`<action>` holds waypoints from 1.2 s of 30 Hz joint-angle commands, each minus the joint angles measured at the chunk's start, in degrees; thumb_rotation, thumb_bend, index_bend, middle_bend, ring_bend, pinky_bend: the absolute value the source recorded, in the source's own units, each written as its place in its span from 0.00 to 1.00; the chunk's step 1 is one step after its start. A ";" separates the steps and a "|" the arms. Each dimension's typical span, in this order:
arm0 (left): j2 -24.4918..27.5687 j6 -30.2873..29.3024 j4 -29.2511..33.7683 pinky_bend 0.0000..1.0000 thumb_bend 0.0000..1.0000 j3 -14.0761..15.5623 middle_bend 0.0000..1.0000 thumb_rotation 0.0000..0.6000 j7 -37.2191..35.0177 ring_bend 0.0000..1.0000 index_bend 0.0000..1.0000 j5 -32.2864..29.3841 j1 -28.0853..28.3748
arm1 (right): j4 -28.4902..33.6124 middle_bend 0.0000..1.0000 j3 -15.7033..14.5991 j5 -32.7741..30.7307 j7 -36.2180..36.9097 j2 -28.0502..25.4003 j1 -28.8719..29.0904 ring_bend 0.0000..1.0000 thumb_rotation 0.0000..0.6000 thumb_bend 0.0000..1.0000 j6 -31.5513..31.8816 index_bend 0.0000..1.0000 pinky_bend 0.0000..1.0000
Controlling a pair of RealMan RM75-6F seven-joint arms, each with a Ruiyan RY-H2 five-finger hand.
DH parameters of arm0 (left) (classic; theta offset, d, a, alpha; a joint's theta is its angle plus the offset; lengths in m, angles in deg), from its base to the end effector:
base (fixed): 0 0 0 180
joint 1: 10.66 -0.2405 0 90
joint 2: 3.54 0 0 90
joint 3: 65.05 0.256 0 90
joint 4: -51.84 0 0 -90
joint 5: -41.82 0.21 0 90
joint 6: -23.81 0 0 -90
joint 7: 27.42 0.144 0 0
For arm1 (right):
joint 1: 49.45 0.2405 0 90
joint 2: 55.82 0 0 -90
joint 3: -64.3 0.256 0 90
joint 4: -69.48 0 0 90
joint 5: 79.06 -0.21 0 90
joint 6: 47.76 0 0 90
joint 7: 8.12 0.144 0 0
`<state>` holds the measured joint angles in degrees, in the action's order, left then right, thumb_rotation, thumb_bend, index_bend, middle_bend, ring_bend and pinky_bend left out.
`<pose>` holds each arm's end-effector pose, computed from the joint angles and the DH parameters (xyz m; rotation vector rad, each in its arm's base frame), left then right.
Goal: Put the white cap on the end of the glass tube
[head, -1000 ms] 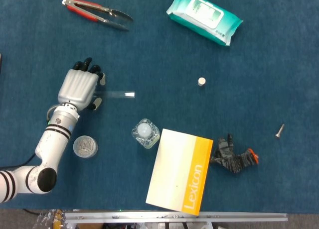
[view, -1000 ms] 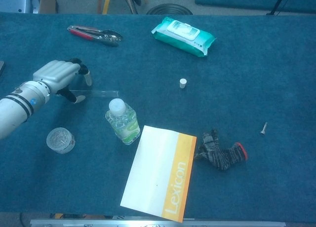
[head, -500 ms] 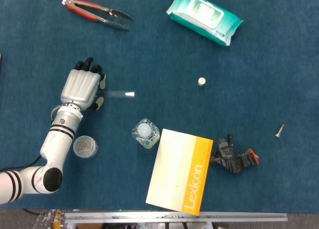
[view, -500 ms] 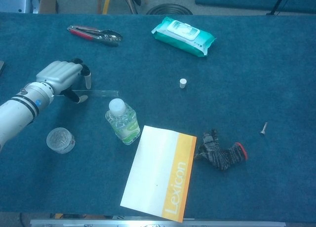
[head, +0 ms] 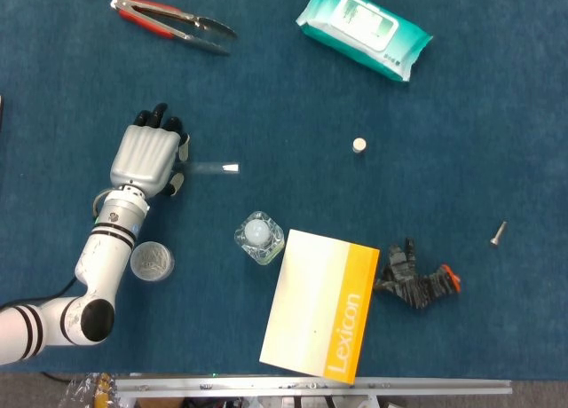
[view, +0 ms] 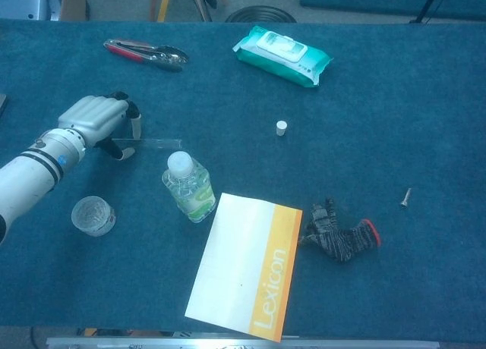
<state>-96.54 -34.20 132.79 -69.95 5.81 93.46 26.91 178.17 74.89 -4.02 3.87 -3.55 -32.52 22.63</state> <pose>-0.2144 0.3145 -0.0404 -1.7970 -0.9779 -0.5858 -0.2381 -0.2563 0.1869 1.3650 -1.1896 1.1469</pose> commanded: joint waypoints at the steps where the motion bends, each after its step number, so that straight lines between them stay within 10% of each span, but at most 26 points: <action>1: -0.06 -0.06 -0.12 0.12 0.28 -0.02 0.24 1.00 0.05 0.05 0.48 0.00 -0.04 | 0.06 0.24 0.03 -0.02 0.03 -0.02 -0.01 0.13 1.00 0.20 0.01 0.19 0.32; 14: 0.56 0.09 0.40 0.12 0.33 -0.66 0.28 1.00 -2.14 0.06 0.55 0.40 -0.64 | 0.43 0.24 0.10 -0.01 -0.56 -0.06 0.04 0.13 1.00 0.20 -0.02 0.19 0.32; 36: 16.55 -4.53 15.45 0.12 0.33 -2.33 0.31 1.00 -20.21 0.08 0.59 9.75 -7.78 | -3.11 0.24 -0.06 -0.71 -10.29 7.00 6.26 0.13 1.00 0.20 -6.13 0.28 0.32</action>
<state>-80.37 -38.40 147.89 -72.28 -14.06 102.94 19.46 175.82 74.93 -4.38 -5.54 2.45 -27.20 17.61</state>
